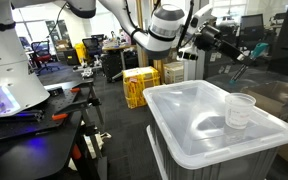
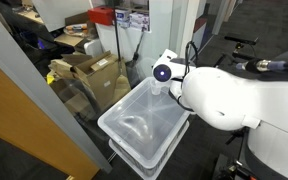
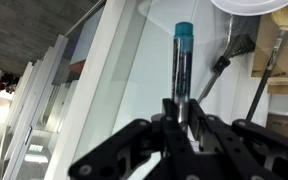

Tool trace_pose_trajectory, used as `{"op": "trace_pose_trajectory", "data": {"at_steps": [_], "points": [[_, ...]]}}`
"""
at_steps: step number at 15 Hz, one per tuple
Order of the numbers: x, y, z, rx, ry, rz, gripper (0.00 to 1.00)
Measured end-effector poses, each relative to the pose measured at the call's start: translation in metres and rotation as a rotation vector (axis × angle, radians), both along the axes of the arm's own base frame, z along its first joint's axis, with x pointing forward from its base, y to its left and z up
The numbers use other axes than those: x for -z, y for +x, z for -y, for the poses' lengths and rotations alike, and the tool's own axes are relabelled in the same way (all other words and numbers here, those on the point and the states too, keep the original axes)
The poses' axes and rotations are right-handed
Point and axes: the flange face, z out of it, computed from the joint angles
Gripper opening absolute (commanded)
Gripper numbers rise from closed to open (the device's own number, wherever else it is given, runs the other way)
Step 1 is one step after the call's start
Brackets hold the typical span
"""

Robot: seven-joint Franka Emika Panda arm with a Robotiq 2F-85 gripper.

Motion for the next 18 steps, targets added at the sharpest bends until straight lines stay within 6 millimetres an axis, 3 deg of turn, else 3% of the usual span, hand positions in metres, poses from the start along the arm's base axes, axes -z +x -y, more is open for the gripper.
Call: {"op": "trace_pose_trajectory", "data": {"at_steps": [9,18], "points": [[0.026,0.019,-0.005,-0.030,-0.025,0.039,0.05],[0.025,0.032,-0.001,-0.123,-0.067,0.016,0.05]]}}
